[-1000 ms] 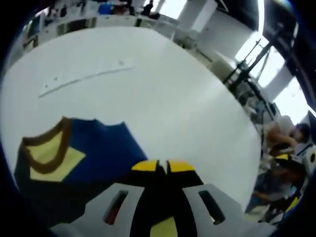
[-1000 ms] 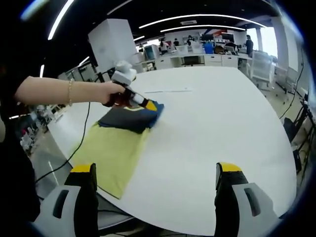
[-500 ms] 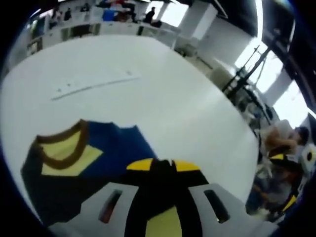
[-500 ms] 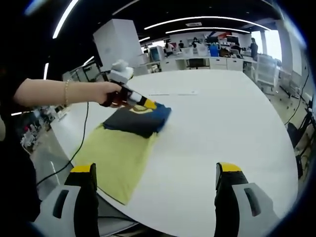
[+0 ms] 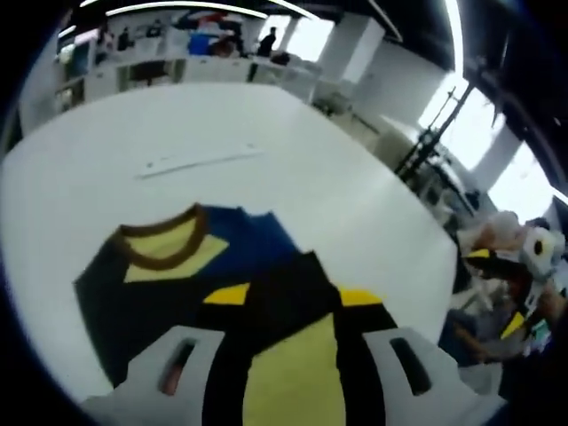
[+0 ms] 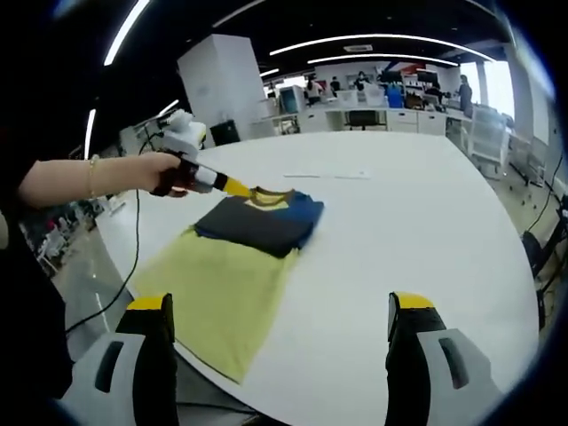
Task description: Fold the garment on the visible template until the final outline fits inside the template.
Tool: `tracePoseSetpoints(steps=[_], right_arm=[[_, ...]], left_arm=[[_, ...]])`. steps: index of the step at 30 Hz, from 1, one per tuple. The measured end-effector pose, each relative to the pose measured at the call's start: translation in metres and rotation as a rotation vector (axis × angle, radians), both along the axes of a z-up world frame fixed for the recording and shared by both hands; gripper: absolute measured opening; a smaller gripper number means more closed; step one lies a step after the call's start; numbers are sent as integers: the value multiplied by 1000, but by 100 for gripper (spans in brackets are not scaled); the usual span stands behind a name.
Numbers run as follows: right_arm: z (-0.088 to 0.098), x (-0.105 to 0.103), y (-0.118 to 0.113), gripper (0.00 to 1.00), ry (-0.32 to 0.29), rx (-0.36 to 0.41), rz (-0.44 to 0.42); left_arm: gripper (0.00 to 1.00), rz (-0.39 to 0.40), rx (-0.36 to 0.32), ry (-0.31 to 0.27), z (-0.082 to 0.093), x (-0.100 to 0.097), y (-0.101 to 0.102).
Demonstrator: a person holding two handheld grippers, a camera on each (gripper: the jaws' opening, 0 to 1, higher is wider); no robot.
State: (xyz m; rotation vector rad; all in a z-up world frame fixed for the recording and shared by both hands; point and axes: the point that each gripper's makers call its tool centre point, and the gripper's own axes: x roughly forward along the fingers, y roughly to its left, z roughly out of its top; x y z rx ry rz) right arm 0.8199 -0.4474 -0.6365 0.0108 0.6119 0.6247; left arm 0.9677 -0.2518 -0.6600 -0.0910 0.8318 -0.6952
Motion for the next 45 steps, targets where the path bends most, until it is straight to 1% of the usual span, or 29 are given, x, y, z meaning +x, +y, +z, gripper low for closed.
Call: tracePoseSetpoints(steps=[2, 5, 8, 10, 13, 15, 16, 17, 18, 19, 23, 28, 31, 35, 38, 40, 45], right_arm=[[2, 1, 4, 99, -3, 1, 3], [4, 2, 11, 99, -9, -2, 13], [6, 3, 17, 99, -12, -10, 27], [8, 3, 21, 99, -17, -12, 34], [9, 4, 27, 99, -19, -16, 44], [9, 3, 30, 99, -17, -17, 49], [8, 3, 33, 99, -16, -18, 54], [8, 2, 35, 99, -15, -20, 59], [8, 1, 37, 99, -15, -22, 63], [8, 0, 38, 99, -14, -23, 66], [7, -3, 42, 99, -10, -24, 73], [6, -5, 44, 99, -6, -28, 76], [7, -5, 44, 99, -7, -30, 77], [9, -5, 44, 99, -9, -35, 77], [9, -5, 42, 99, -9, -38, 76], [9, -6, 42, 99, -8, -39, 76], [9, -7, 41, 99, -6, -41, 75]], left_arm=[[36, 4, -18, -26, 9, -6, 10], [40, 2, -31, -50, 19, -16, 24], [46, -4, -10, -91, 28, -28, 44], [50, -7, -6, -99, 31, -34, 53], [55, 6, -8, -115, 36, -46, 73], [59, 14, -5, -122, 39, -53, 81], [62, 17, -1, -125, 39, -58, 88], [66, 19, -7, -128, 41, -61, 91], [70, 34, -38, -130, 46, -67, 93], [74, 39, -46, -128, 48, -72, 94], [81, 47, -39, -156, 59, -90, 107], [88, 78, -30, -168, 65, -106, 126], [90, 100, -25, -174, 66, -116, 137], [95, 118, -4, -172, 64, -131, 152], [100, 127, -6, -161, 62, -142, 160], [99, 138, 10, -162, 62, -148, 166], [99, 166, 11, -164, 65, -162, 178]])
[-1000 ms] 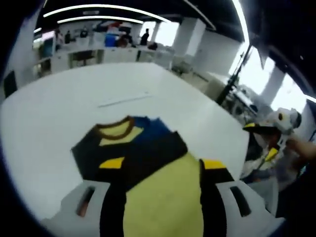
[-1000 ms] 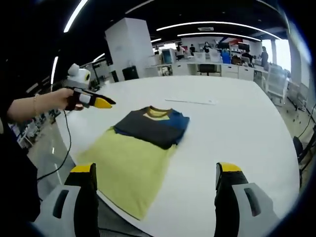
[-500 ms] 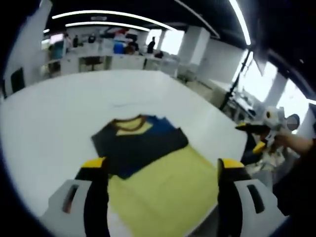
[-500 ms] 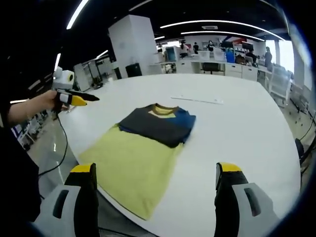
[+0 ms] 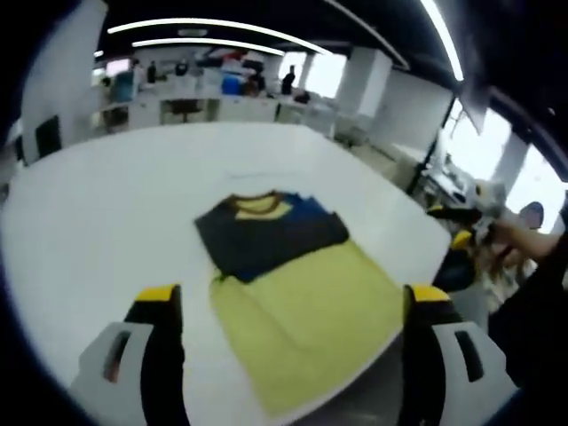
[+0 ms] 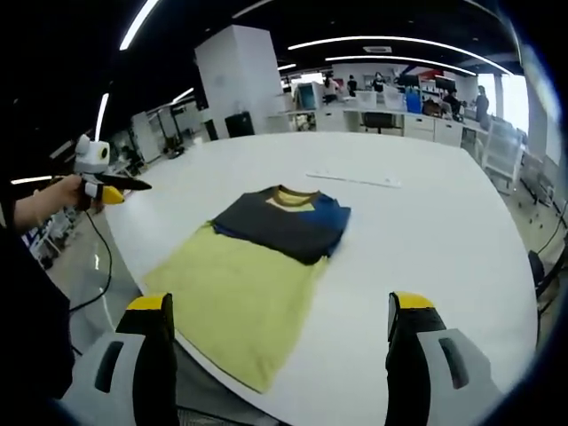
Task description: Fold the garment on the visible template until the final outline fits inside the template.
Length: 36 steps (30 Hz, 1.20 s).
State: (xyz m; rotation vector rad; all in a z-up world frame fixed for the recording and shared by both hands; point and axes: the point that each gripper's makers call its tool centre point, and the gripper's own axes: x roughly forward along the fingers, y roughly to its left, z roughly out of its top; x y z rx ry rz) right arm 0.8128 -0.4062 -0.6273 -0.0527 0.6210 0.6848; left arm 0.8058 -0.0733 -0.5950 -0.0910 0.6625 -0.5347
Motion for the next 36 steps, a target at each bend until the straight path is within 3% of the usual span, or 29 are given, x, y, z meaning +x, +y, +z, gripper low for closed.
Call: tracePoseSetpoints(steps=[22, 36], right_arm=[[-1, -12, -18, 99, 9, 6, -34], [-6, -18, -15, 99, 20, 10, -35]], left_arm=[[99, 176, -1, 29, -3, -46, 46], [99, 173, 11, 55, -11, -53, 44]])
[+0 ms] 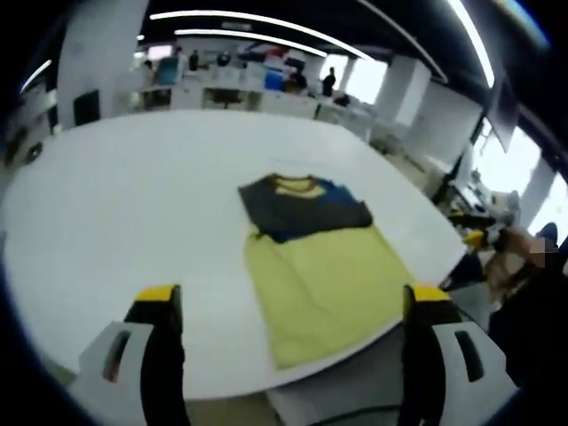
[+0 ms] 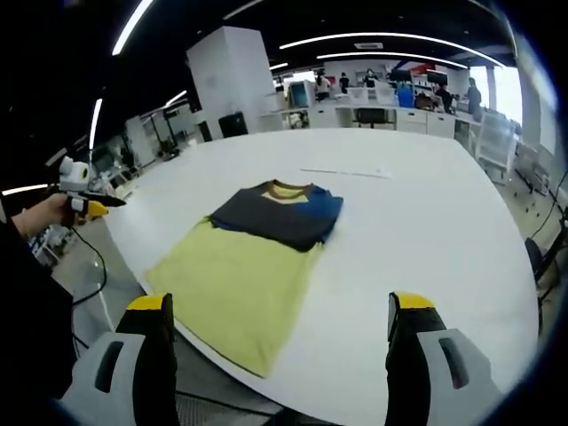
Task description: Fold the garment on the visible template until the final outline fits inside the template.
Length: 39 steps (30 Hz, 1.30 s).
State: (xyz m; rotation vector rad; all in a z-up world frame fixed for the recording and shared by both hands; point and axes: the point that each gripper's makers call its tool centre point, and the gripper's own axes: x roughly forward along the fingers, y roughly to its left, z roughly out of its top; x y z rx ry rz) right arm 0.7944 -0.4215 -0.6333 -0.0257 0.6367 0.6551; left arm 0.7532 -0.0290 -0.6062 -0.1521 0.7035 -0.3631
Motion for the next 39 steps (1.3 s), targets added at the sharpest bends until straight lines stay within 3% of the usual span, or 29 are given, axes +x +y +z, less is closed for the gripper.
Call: tracePoseSetpoints(steps=[5, 10, 18, 25, 32, 39], right_arm=[[-1, 0, 2, 99, 2, -3, 5], [-7, -4, 7, 90, 19, -5, 24], [-32, -14, 19, 82, 72, -10, 52], [-56, -27, 26, 68, 126, -58, 107], [-70, -34, 28, 57, 159, -66, 121], [-84, -42, 28, 48, 208, -69, 126]], left_arm=[[99, 2, -1, 6, -2, -1, 2], [99, -11, 7, 39, -17, -5, 1], [86, -48, 33, 117, -55, -20, -4], [77, -55, 44, 188, -89, -32, -4], [64, -72, 55, 236, -110, -40, -4], [56, -82, 34, 261, -120, -41, -8]])
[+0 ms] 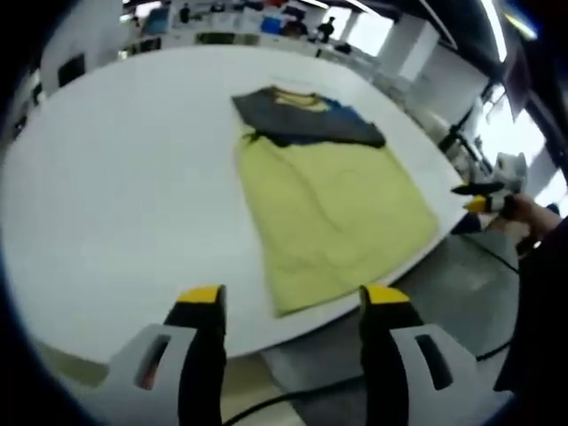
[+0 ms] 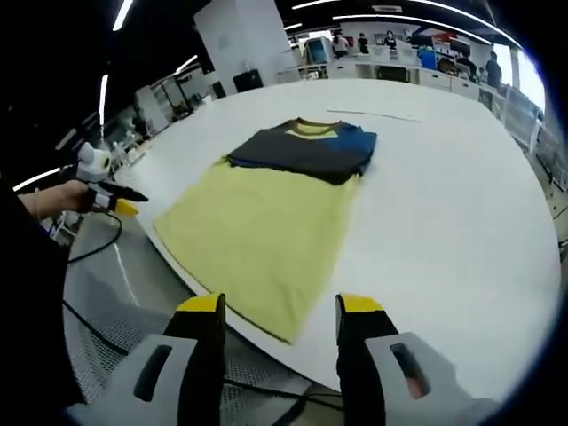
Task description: Fold the garment on the visible template until the final outline fits inside the template.
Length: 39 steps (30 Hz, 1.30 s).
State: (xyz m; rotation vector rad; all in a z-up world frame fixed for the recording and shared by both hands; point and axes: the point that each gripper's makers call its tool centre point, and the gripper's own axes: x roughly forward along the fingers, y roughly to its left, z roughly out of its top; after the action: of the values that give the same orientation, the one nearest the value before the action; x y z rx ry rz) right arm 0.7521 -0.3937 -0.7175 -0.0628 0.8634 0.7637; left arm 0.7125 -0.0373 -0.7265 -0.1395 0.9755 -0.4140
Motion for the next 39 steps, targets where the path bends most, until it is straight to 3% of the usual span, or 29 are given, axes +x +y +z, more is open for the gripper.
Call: tracePoseSetpoints(steps=[12, 29, 33, 39], right_arm=[[-19, -5, 4, 44, 34, -43, 26], [-52, -17, 1, 33, 138, -99, -1], [-58, -16, -4, 24, 158, -131, -35], [-59, -12, -4, 22, 152, -125, -56]], left_arm=[[42, -11, 4, 60, -24, -3, -5], [30, -17, 26, 85, -37, -5, -6], [29, -21, 31, 88, -39, -4, -7], [27, -24, 36, 94, -42, -5, -7]])
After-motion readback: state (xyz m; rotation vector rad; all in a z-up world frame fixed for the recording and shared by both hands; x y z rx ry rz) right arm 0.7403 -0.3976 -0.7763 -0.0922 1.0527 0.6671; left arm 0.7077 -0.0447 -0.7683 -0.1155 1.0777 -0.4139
